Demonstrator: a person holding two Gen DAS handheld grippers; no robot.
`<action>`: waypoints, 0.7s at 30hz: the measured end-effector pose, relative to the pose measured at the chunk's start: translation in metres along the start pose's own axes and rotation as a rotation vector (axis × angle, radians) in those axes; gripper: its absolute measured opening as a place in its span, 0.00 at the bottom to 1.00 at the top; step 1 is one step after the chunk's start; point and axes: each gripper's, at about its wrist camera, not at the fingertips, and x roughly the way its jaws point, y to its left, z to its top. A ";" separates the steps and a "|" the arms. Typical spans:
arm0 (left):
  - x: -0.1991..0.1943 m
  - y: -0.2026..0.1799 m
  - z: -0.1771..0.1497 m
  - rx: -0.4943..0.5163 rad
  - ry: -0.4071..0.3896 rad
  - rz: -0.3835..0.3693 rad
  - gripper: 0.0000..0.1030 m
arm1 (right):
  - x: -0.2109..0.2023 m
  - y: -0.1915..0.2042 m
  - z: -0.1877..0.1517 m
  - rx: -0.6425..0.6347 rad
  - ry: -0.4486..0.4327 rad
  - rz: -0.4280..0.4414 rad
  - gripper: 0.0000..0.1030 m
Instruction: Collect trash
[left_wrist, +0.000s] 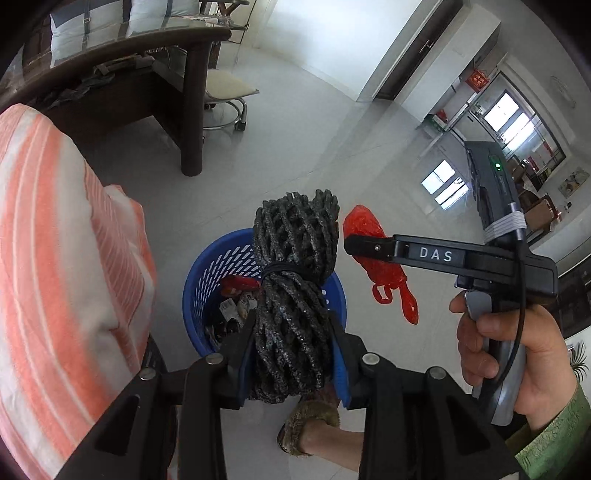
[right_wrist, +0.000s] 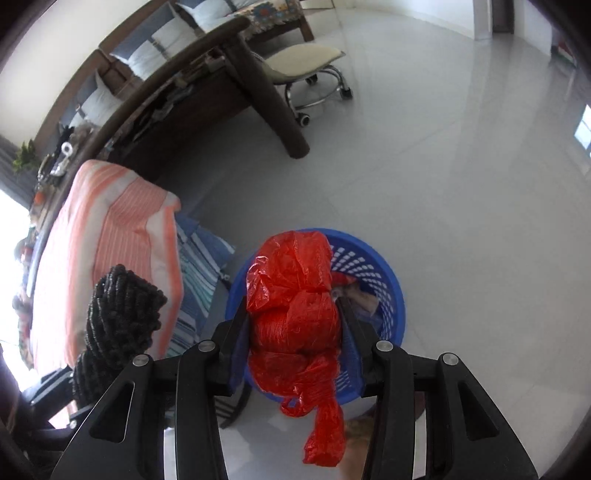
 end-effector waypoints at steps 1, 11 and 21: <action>0.009 -0.001 0.002 0.000 0.009 0.009 0.36 | 0.005 -0.007 0.002 0.020 0.012 0.009 0.44; 0.045 0.007 0.014 -0.001 0.028 0.027 0.51 | 0.052 -0.051 0.010 0.147 0.087 0.060 0.67; -0.055 -0.020 0.001 0.088 -0.247 0.097 0.82 | -0.016 -0.039 0.002 0.125 -0.075 0.019 0.95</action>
